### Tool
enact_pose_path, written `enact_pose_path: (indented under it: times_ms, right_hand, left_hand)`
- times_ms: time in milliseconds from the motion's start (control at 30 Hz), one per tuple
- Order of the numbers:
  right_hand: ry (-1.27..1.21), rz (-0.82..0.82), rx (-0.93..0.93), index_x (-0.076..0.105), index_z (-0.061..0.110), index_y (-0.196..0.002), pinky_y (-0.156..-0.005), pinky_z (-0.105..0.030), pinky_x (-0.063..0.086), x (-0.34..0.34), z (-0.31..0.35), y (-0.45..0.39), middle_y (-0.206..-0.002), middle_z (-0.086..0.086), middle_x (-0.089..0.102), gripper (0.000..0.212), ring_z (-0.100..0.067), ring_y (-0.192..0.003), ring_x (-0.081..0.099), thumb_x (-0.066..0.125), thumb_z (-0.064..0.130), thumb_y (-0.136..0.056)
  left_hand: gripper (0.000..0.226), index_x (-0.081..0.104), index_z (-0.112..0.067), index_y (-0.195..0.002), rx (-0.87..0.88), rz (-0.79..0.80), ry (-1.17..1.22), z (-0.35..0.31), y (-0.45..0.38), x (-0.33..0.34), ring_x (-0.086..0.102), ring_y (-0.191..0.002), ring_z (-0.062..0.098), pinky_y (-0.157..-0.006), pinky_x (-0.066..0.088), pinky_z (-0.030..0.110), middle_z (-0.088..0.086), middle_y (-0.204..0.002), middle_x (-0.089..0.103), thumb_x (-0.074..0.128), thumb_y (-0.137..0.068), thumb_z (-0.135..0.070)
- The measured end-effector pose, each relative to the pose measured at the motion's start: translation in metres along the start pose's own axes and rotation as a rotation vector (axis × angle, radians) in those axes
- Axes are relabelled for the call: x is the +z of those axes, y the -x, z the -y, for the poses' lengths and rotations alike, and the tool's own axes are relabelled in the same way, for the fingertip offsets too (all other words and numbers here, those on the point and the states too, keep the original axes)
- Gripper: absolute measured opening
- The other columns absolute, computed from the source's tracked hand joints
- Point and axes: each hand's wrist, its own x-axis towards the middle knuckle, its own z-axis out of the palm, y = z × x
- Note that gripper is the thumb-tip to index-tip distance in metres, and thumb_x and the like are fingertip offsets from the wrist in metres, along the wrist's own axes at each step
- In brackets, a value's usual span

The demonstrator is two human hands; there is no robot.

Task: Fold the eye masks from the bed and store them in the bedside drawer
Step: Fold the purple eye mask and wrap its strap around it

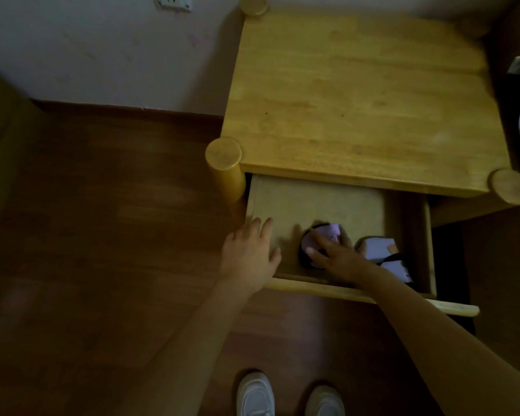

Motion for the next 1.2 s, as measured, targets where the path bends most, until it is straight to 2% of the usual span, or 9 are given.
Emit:
enact_pose_path:
  times_ms: [133,233,300,433,500,633,733,867,1200]
  right_hand:
    - [0.147,0.039,-0.045,-0.003,0.051,-0.144,-0.105,-0.071,-0.006,-0.007,0.000,0.006,-0.160,0.014,-0.007,0.055,-0.026,-0.145,-0.020,0.021,0.059,-0.095]
    - [0.174,0.052,-0.027,-0.012,0.044,-0.145,-0.106,-0.063,0.030,-0.017,-0.008,0.008,-0.158,0.012,-0.018,0.067,-0.030,-0.142,0.026,0.024,0.063,-0.092]
    - [0.208,-0.030,-0.034,-0.008,0.038,-0.148,-0.102,-0.057,0.038,-0.022,-0.007,0.016,-0.160,0.009,-0.015,0.069,-0.029,-0.128,0.048,0.027,0.061,-0.093]
    - [0.261,-0.430,-0.158,0.019,0.028,-0.148,-0.109,-0.051,0.027,-0.023,-0.006,0.046,-0.149,0.001,0.041,0.056,-0.028,-0.113,0.059,0.038,0.043,-0.097]
    - [0.310,-0.605,-0.255,0.041,0.025,-0.137,-0.094,-0.042,0.043,-0.022,-0.009,0.062,-0.121,0.000,0.064,0.045,-0.028,-0.095,0.067,0.044,0.035,-0.093]
    - [0.192,-0.735,-0.317,0.068,0.022,-0.092,-0.062,-0.033,0.051,-0.047,0.001,0.102,-0.083,0.002,0.072,0.017,-0.025,-0.069,0.069,0.059,0.021,-0.078]
    - [0.060,-0.770,-0.309,0.067,0.023,-0.104,-0.071,-0.033,0.052,-0.093,0.023,0.143,-0.099,0.004,0.071,0.022,-0.019,-0.089,0.068,0.064,0.020,-0.083]
    - [-0.131,-0.619,-0.269,0.038,0.032,-0.139,-0.093,-0.026,0.043,-0.171,0.058,0.230,-0.132,0.012,0.053,0.057,-0.010,-0.122,0.049,0.062,0.033,-0.087]
    - [0.186,-0.888,-0.275,0.011,0.032,-0.150,-0.108,-0.033,0.033,-0.332,0.110,0.519,-0.149,0.004,0.037,0.088,-0.019,-0.138,0.031,0.066,0.036,-0.082]
  left_hand:
    - [0.058,0.025,-0.021,-0.148,0.002,0.022,-0.017,-0.001,0.000,-0.001,0.048,-0.124,0.026,-0.097,0.039,0.038,0.004,-0.146,0.040,0.036,-0.097,-0.047]
    - [0.057,0.025,-0.021,-0.146,0.010,0.024,-0.057,-0.002,0.000,-0.003,0.049,-0.122,0.026,-0.095,0.040,0.038,0.004,-0.144,0.041,0.035,-0.097,-0.047]
    - [0.056,0.026,-0.020,-0.146,0.039,0.009,-0.091,-0.005,0.000,-0.004,0.050,-0.121,0.025,-0.094,0.039,0.037,0.003,-0.143,0.043,0.033,-0.098,-0.048]
    - [0.056,0.027,-0.019,-0.146,0.109,-0.010,-0.135,-0.012,0.000,-0.009,0.049,-0.123,0.024,-0.092,0.040,0.036,0.003,-0.142,0.046,0.030,-0.099,-0.050]
    - [0.055,0.035,-0.018,-0.143,0.137,-0.022,-0.134,-0.018,0.003,-0.015,0.053,-0.120,0.024,-0.089,0.042,0.036,0.003,-0.137,0.052,0.036,-0.097,-0.049]
    - [0.047,0.053,-0.017,-0.130,0.216,-0.081,-0.108,-0.044,0.007,-0.057,0.062,-0.105,0.024,-0.081,0.049,0.038,0.003,-0.120,0.064,0.056,-0.089,-0.040]
    - [0.044,0.050,-0.020,-0.132,0.271,-0.136,-0.097,-0.073,0.012,-0.123,0.058,-0.111,0.023,-0.088,0.047,0.038,0.000,-0.125,0.060,0.054,-0.091,-0.035]
    - [0.047,0.036,-0.023,-0.141,0.326,-0.206,-0.122,-0.113,0.033,-0.242,0.050,-0.121,0.018,-0.096,0.041,0.035,-0.003,-0.134,0.054,0.044,-0.097,-0.036]
    - [0.048,0.040,-0.027,-0.135,0.454,-0.368,-0.367,-0.215,0.134,-0.534,0.056,-0.118,0.024,-0.088,0.044,0.037,0.000,-0.130,0.059,0.048,-0.092,-0.046]
